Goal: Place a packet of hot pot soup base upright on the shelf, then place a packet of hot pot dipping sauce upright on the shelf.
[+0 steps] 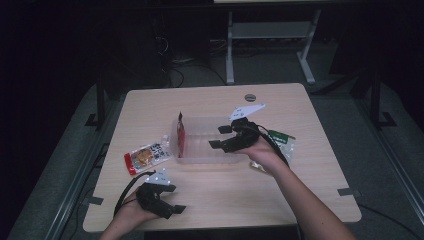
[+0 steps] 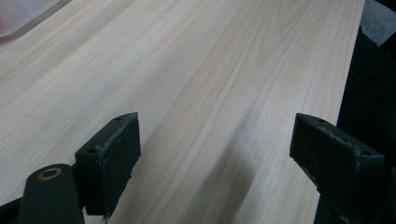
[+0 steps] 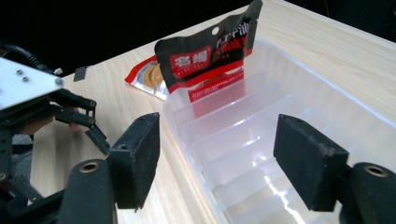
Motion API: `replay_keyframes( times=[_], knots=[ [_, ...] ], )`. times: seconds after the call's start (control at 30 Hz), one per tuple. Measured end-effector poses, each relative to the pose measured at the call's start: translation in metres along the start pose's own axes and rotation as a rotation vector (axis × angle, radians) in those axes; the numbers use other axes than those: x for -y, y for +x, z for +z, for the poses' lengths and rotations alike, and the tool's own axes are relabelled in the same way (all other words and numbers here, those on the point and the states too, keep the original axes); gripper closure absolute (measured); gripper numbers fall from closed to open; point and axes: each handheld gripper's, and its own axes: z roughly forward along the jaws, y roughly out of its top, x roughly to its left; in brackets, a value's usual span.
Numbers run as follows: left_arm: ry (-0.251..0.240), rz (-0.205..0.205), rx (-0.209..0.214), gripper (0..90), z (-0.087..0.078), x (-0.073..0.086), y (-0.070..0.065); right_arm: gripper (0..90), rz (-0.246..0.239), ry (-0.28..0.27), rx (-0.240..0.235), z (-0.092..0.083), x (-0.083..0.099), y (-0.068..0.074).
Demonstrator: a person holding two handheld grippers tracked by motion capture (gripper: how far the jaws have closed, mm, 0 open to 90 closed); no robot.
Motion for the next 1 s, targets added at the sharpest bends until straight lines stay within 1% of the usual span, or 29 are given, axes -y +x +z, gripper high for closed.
replay_keyframes(
  times=[0.03,0.1,0.17,0.2,0.23,0.27,0.3,0.43,0.47,0.5,0.57,0.6,0.67,0.73,0.77,0.8,0.83,0.87,0.9,1.0],
  knots=[
    [0.001,-0.003,-0.003,15.8,0.000,0.000,0.000,30.7,-0.001,-0.002,0.006,-0.004,0.003,0.001],
    [0.001,-0.005,-0.004,15.8,0.000,0.000,0.000,30.6,-0.007,-0.004,0.009,-0.006,0.004,0.001],
    [0.002,-0.009,-0.007,15.8,0.001,0.000,0.000,29.8,-0.015,0.007,0.023,-0.014,0.013,0.003],
    [0.002,-0.009,-0.007,15.8,0.001,0.000,0.000,29.8,-0.015,0.007,0.023,-0.014,0.013,0.003],
    [0.001,-0.011,-0.008,15.8,0.001,0.000,0.000,29.7,-0.010,0.007,0.017,-0.020,0.018,0.004],
    [0.001,-0.011,-0.009,15.8,0.001,-0.001,0.000,29.7,-0.010,0.007,0.017,-0.020,0.018,0.004],
    [0.002,-0.013,-0.011,15.8,0.001,-0.001,0.000,29.6,-0.016,0.003,0.025,-0.026,0.022,0.007],
    [0.002,-0.010,-0.013,15.8,0.001,-0.001,-0.001,29.1,-0.030,0.006,0.037,-0.032,0.028,0.012],
    [0.007,-0.004,-0.014,15.8,0.000,0.000,-0.001,29.0,-0.034,0.004,0.038,-0.034,0.030,0.013],
    [-0.002,-0.010,-0.018,15.8,-0.001,0.000,-0.002,28.2,-0.031,0.002,0.035,-0.037,0.036,0.016],
    [-0.001,-0.005,-0.019,15.8,-0.002,0.001,-0.002,28.2,-0.029,0.003,0.035,-0.039,0.038,0.017],
    [-0.006,-0.010,-0.019,15.8,-0.002,0.001,-0.002,28.0,-0.025,0.004,0.033,-0.040,0.041,0.018],
    [-0.004,-0.008,-0.022,15.8,-0.004,0.002,-0.001,27.3,-0.022,0.009,0.041,-0.042,0.049,0.022],
    [-0.007,-0.012,-0.024,15.8,-0.005,0.003,0.000,26.1,-0.012,0.012,0.039,-0.044,0.056,0.025],
    [-0.009,-0.011,-0.025,15.8,-0.006,0.003,0.000,25.6,-0.018,0.018,0.043,-0.046,0.064,0.027],
    [-0.014,-0.013,-0.026,15.8,-0.006,0.003,0.001,25.6,-0.018,0.018,0.043,-0.046,0.064,0.027],
    [-0.008,-0.008,-0.029,15.8,-0.007,0.003,0.001,25.1,-0.016,0.026,0.055,-0.049,0.071,0.031],
    [-0.007,-0.011,-0.030,15.8,-0.008,0.004,0.002,25.1,-0.016,0.026,0.055,-0.049,0.071,0.031],
    [-0.009,-0.010,-0.031,15.8,-0.009,0.004,0.002,24.9,-0.026,0.022,0.052,-0.051,0.077,0.033],
    [-0.016,-0.021,-0.038,15.9,-0.011,0.005,0.003,24.7,-0.024,0.019,0.055,-0.055,0.084,0.038]
  ],
)
